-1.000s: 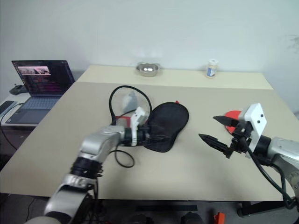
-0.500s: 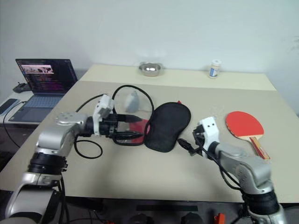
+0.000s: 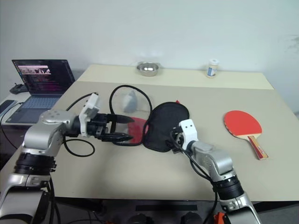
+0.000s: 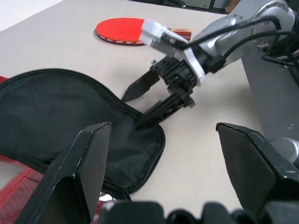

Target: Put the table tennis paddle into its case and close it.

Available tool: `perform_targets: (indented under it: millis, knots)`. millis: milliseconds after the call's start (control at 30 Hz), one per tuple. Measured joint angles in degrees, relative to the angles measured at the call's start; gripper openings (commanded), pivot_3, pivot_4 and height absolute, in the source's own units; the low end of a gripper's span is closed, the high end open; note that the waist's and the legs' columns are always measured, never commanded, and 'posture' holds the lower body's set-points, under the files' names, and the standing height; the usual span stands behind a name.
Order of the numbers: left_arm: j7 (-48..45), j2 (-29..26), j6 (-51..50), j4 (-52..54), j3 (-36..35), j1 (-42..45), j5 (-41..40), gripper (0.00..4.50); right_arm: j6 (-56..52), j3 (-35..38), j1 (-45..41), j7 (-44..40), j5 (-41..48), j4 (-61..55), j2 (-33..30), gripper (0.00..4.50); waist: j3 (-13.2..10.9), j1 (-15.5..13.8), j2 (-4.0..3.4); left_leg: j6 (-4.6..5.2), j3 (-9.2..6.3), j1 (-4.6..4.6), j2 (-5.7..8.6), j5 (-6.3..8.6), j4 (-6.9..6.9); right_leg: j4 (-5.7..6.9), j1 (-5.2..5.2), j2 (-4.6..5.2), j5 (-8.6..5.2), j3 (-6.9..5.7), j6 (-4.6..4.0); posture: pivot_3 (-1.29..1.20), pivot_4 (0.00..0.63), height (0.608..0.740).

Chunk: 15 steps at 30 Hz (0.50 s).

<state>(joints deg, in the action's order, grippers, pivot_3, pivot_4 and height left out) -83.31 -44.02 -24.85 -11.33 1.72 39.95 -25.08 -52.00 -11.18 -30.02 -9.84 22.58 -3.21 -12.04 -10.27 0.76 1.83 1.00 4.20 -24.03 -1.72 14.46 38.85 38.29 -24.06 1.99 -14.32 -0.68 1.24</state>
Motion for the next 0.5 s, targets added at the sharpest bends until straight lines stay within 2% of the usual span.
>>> perform_targets:
  millis: [67, 233, 500]
  knots:
    - [0.2, 0.0, 0.2, 0.0, 0.0, 0.0, 0.0, 3.91, 0.9, -0.4, -0.7, -0.6, -1.5, 1.4, 0.9, 4.50, 0.0, 0.3, 0.00, 0.00, 0.01, 0.02, 0.00, 0.00, 0.00, 0.04, 0.00, 0.00, 0.00, 0.01, 0.00, 0.00, 0.150, 0.740]
    - [0.7, 0.5, 0.3, 0.1, 0.0, 0.0, 0.0, 3.94, 2.4, -0.8, -2.3, -1.1, -4.7, 4.8, 2.6, 2.91, 0.0, 0.9, 0.02, -0.01, 0.07, 0.15, 0.01, -0.01, 0.05, 0.35, -0.02, 0.02, -0.01, 0.07, -0.01, 0.00, 0.150, 0.740]
    - [1.4, 1.8, 0.6, 0.6, 0.2, 0.0, 0.0, 3.94, 2.8, 4.0, -2.8, 0.4, -6.1, 7.0, 4.3, 0.10, 0.0, 1.0, 0.02, -0.06, 0.04, 0.17, 0.00, -0.03, 0.04, 0.58, -0.10, 0.03, -0.11, 0.05, -0.17, 0.00, 0.150, 0.740]
